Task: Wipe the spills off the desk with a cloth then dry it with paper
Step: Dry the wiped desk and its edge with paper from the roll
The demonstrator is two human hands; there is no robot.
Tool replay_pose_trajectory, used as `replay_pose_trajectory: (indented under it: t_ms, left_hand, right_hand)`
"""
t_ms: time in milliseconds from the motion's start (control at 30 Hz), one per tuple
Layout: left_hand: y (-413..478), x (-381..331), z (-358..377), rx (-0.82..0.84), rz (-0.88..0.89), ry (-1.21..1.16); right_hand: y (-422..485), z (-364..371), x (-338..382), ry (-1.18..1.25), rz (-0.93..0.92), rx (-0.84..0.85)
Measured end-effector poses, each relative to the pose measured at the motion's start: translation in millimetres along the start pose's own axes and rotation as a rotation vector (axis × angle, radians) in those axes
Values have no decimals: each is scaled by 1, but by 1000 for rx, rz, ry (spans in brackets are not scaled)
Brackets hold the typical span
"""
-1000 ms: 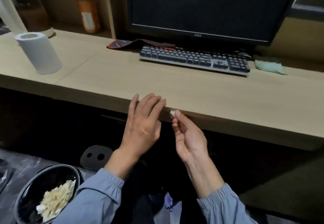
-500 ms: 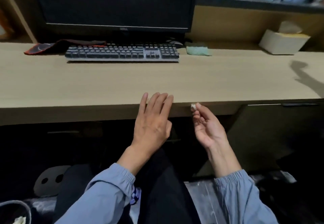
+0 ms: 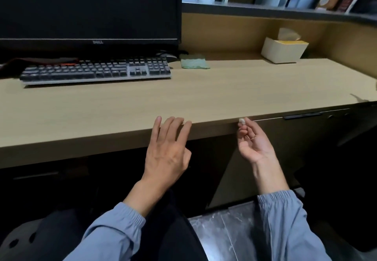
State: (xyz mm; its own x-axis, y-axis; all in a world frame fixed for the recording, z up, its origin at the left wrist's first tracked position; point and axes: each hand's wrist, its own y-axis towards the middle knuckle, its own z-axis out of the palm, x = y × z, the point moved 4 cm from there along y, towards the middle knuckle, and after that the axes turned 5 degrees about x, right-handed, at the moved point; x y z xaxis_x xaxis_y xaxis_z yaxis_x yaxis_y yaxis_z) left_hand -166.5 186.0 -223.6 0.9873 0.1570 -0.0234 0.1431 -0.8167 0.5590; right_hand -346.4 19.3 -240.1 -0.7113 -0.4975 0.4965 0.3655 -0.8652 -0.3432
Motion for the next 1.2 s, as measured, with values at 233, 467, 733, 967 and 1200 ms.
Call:
replay_pose_trajectory:
  t_ms: [233, 467, 733, 967, 1200]
  left_hand:
    - [3, -4, -2, -40, 8, -56]
    - [4, 11, -23, -148, -98, -375]
    - [-18, 75, -82, -133, -340, -953]
    - [-86, 157, -123, -213, -521, -1125]
    - [-169, 231, -163, -392, -664, -1122]
  right_hand:
    - [-27, 8, -3, -232, -231, -127]
    - [-72, 63, -30, -567, -468, 163]
    - [-117, 122, -107, -886, -382, 557]
    - [-137, 168, -203, -911, -310, 782]
    - [-165, 207, -315, -929, -129, 976]
